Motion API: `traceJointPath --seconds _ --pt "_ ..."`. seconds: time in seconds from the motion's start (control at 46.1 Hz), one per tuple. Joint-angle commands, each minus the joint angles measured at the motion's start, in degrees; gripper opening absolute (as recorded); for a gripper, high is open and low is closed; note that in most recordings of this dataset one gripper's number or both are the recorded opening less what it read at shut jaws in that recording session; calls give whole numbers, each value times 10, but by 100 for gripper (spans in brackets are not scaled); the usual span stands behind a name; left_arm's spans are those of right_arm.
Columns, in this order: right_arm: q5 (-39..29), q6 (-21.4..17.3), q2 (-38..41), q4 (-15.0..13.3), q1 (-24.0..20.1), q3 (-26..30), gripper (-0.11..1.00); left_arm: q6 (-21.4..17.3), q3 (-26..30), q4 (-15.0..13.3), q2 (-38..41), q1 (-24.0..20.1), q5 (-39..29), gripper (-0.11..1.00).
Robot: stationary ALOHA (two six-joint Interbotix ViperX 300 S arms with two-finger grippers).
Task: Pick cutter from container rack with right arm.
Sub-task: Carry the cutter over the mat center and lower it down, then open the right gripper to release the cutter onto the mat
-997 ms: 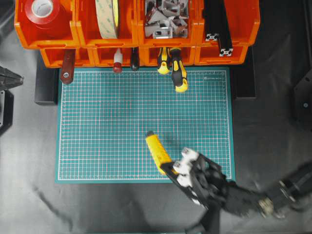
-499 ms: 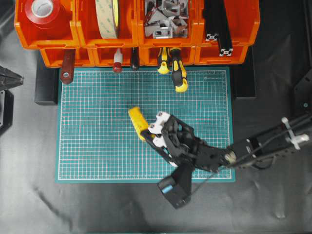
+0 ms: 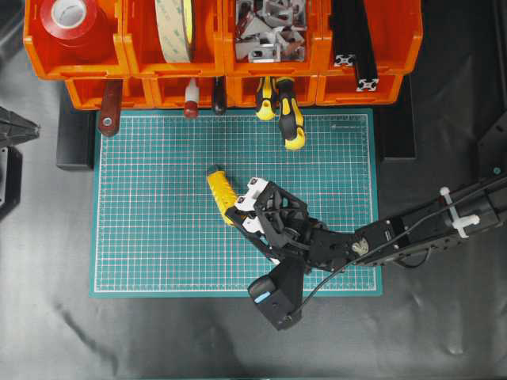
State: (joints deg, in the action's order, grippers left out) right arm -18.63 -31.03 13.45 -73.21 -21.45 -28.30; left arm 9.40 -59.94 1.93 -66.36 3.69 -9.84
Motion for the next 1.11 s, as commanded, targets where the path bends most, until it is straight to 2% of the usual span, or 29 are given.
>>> traceJointPath --seconds 0.0,0.325,0.607,0.694,0.781,0.889,1.084 --pt "19 -11 -9 13 -1 -3 27 2 12 2 9 -1 4 0" --pt "69 -38 -8 25 -4 -30 27 2 11 2 9 -1 4 0" --pt "79 -67 -8 26 -4 -35 27 2 11 2 9 -1 4 0" --pt "79 -74 -7 26 -4 -36 36 2 11 2 9 -1 4 0" --pt "78 -79 -7 27 -4 -35 56 2 11 2 9 -2 4 0" --pt "76 -91 -7 32 -4 -36 71 2 11 2 9 -1 4 0" --pt "76 -139 -9 41 -4 -40 80 2 11 2 8 -1 4 0"
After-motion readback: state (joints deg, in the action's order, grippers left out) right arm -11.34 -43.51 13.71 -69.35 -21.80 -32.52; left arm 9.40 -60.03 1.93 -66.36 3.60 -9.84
